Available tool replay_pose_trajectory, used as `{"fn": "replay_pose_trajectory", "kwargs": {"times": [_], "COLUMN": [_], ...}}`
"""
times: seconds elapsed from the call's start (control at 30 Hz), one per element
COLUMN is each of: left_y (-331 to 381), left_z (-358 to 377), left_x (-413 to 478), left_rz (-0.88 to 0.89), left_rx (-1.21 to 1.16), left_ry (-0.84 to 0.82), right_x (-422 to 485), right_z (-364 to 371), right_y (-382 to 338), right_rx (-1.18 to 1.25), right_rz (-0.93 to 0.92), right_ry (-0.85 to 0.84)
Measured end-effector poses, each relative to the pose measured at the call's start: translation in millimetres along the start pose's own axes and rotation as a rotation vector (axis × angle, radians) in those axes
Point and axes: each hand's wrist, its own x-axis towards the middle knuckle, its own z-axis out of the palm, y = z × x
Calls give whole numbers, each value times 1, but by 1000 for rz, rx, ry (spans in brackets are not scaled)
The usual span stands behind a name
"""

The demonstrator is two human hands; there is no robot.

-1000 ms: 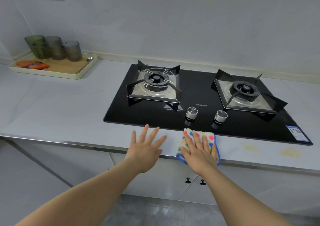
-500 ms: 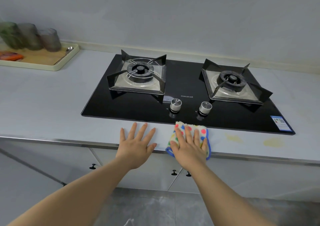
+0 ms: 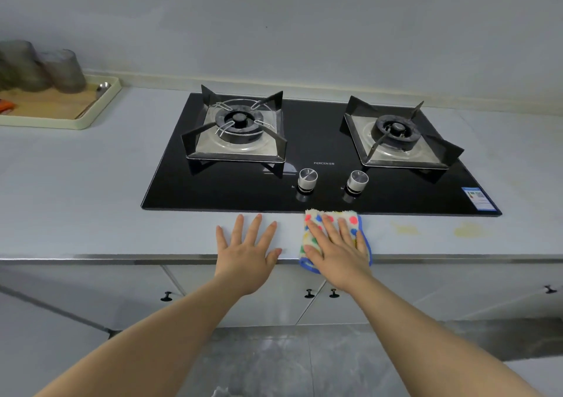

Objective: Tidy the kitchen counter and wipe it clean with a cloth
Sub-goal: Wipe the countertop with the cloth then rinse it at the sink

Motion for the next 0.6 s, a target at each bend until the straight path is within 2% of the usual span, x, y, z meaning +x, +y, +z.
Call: {"fn": "replay_pose_trajectory", "kwargs": {"times": [0.07,0.2,0.37,0.47,0.6], "left_y": [0,-1,2,8,40], "left_z": [0,-1,-5,-14,-20], "left_x": [0,0,-2,2,13], "left_rz": [10,17,-12,-39,-59], "left_rx": [10,18,7,-18,-27], "left_ry": [-4,9,-18,22,137], "right_x": [-2,0,2,3,0], "right_z": [-6,-7,4,-2,-12], "right_y": [19,19,-11,14,71], "right_rx": [0,49,4,-19,-38], "right_rz": [18,190,-13,-53,-13], "right_ry": [-12,20,13,16,28]}}
